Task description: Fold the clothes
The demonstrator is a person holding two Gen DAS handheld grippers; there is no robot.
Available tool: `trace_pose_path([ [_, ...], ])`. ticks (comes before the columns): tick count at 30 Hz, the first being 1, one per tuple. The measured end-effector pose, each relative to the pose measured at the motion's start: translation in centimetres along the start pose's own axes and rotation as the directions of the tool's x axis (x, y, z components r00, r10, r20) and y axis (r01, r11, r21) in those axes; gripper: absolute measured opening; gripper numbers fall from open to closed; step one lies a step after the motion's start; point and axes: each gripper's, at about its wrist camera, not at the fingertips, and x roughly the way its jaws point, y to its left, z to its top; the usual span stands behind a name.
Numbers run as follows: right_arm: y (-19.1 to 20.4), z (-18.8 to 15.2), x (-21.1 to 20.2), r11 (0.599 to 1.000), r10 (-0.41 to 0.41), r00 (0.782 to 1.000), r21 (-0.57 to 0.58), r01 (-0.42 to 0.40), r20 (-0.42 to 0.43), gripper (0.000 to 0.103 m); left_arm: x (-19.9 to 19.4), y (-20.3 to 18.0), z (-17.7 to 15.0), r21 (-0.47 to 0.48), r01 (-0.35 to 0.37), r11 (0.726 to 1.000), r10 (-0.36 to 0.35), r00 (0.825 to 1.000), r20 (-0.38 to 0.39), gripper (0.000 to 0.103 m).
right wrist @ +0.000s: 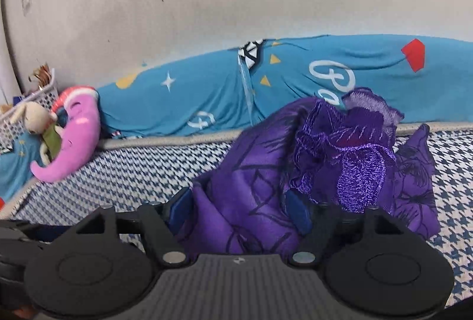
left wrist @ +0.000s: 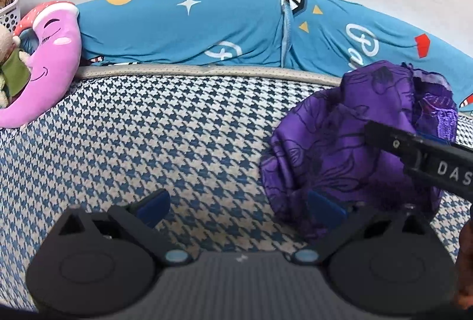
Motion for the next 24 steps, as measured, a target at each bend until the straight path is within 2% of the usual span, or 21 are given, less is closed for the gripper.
trace_pose_path([
  [1, -0.1, -0.2, 0.1, 1.000, -0.013, 1.000, -0.007, 0.013, -0.007, 0.060, 0.1, 0.1, 0.0, -0.003, -0.003, 1.000, 0.003, 1.000, -0.007, 0.103],
  [3, -0.3, -0.4, 0.3, 0.999, -0.036, 0.999, -0.018, 0.035, -0.024, 0.031, 0.4, 0.2, -0.1, -0.006, -0.009, 1.000, 0.008, 1.000, -0.020, 0.103],
  [6, -1.3, -0.6, -0.2, 0.998, -0.053, 0.998, 0.010, 0.054, -0.043, 0.015, 0.6, 0.2, -0.2, -0.011, -0.013, 1.000, 0.013, 1.000, -0.026, 0.103],
  [12, -3.6, -0.6, -2.6, 0.985, -0.160, 0.987, 0.056, 0.160, -0.017, 0.010, 0.7, -0.2, -0.5, -0.004, -0.013, 1.000, 0.013, 1.000, -0.019, 0.103],
  [16, -6.8, -0.8, -4.3, 0.952, -0.280, 0.959, 0.116, 0.283, -0.041, 0.010, 1.0, -1.0, -0.9, 0.012, -0.005, 1.000, 0.006, 1.000, -0.019, 0.103],
  [19, -9.3, -0.9, -5.5, 0.926, -0.332, 0.941, 0.169, 0.338, -0.061, 0.010, 1.2, -1.5, -1.0, 0.016, -0.001, 1.000, 0.002, 1.000, -0.025, 0.103],
  [24, -10.9, -0.4, -7.8, 0.919, -0.336, 0.942, 0.217, 0.328, -0.005, 0.015, 1.7, -2.1, -1.1, 0.011, -0.009, 1.000, 0.009, 0.999, -0.035, 0.103],
])
